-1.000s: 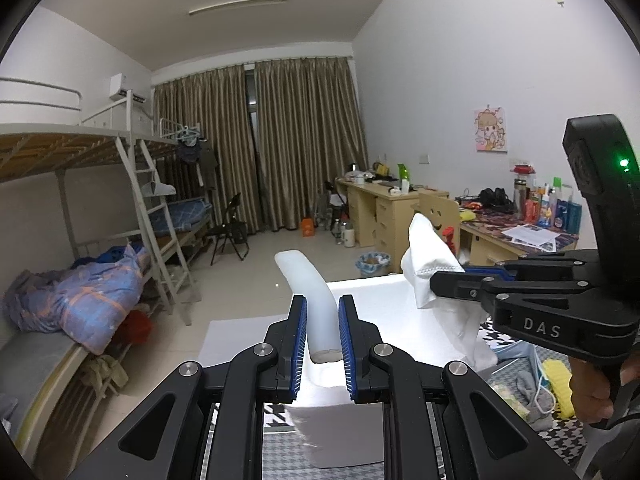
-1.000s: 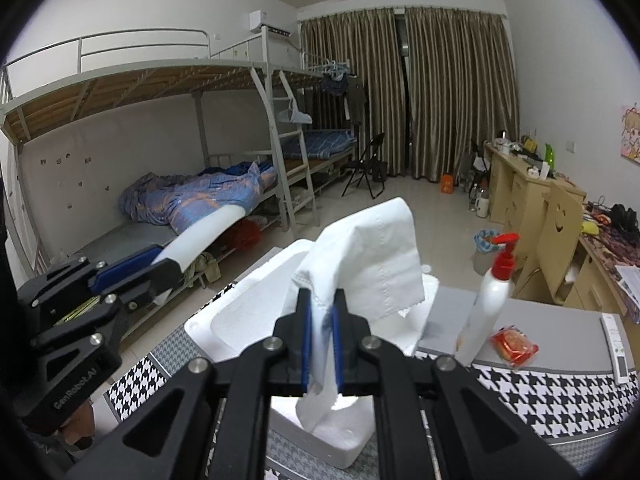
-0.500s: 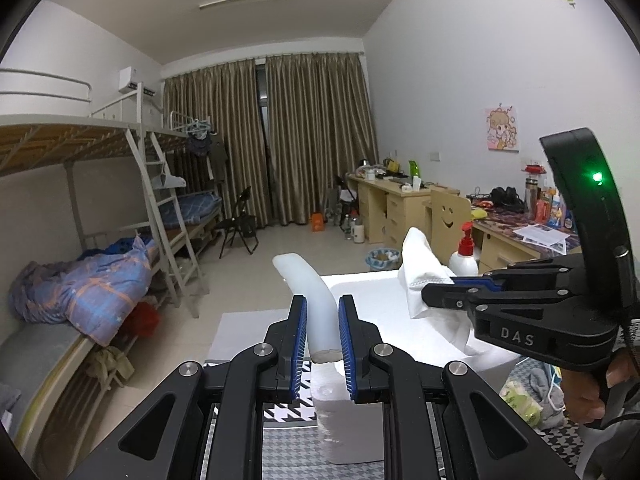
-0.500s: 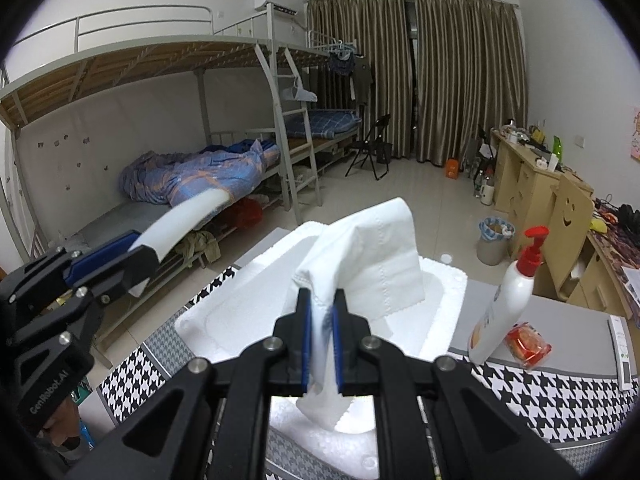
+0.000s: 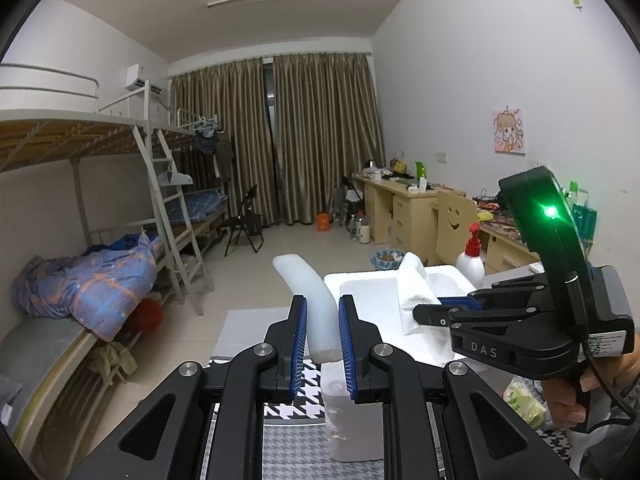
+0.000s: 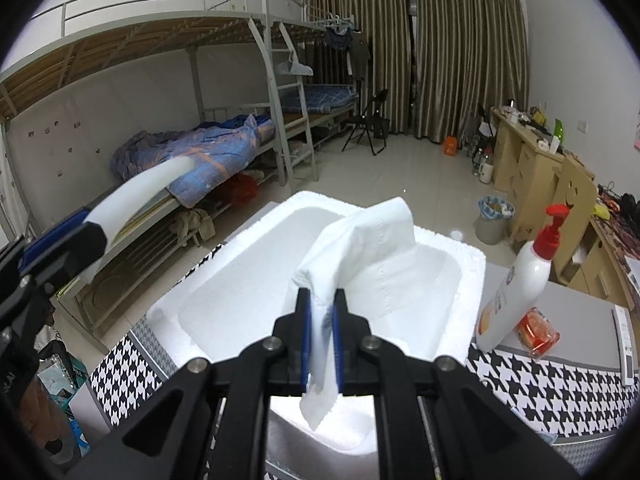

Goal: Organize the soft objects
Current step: 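Lower the white tissue into the styrofoam box and open the right gripper, then lower the foam strip into the box and open the left gripper while the right gripper withdraws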

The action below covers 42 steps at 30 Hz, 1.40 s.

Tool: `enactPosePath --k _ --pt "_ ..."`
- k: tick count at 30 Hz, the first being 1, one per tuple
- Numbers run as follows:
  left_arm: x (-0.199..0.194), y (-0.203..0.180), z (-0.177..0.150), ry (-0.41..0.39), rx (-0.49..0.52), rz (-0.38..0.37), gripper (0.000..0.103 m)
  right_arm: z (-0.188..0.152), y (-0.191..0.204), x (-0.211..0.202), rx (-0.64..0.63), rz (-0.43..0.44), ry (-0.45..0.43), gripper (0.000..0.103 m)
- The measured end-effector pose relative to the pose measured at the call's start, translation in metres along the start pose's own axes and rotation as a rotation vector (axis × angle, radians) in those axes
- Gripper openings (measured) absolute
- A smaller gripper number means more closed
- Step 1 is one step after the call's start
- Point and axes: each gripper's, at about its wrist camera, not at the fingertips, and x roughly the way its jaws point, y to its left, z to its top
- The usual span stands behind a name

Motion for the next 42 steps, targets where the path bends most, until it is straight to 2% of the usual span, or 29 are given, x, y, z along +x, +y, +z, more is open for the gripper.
enactPosePath --k 1,2,3,4,5,19,42 --pt "0.001 0.0 0.0 0.001 0.001 0.0 0.017 0.0 -0.001 0.001 0.004 0.002 0.006 0.025" --pt "0.001 0.0 0.0 0.001 0.0 -0.001 0.017 0.001 -0.002 0.002 0.007 0.005 0.009 0.042" --pt "0.001 0.0 0.0 0.001 -0.001 -0.001 0.017 0.001 -0.002 0.003 0.009 0.006 0.008 0.052" --pt "0.0 -0.001 0.0 0.0 -0.002 -0.002 0.017 0.0 -0.002 0.002 0.008 0.002 -0.003 0.07" --pt "0.0 -0.001 0.0 0.0 0.0 -0.002 0.017 0.0 -0.002 0.001 0.005 -0.003 -0.013 0.079" --pt "0.006 -0.003 0.003 0.007 0.003 -0.016 0.017 -0.002 -0.009 -0.022 -0.004 -0.004 -0.074 0.082" --pt "0.026 -0.029 0.012 0.037 0.032 -0.122 0.018 -0.031 -0.052 -0.069 0.092 -0.034 -0.15 0.086"
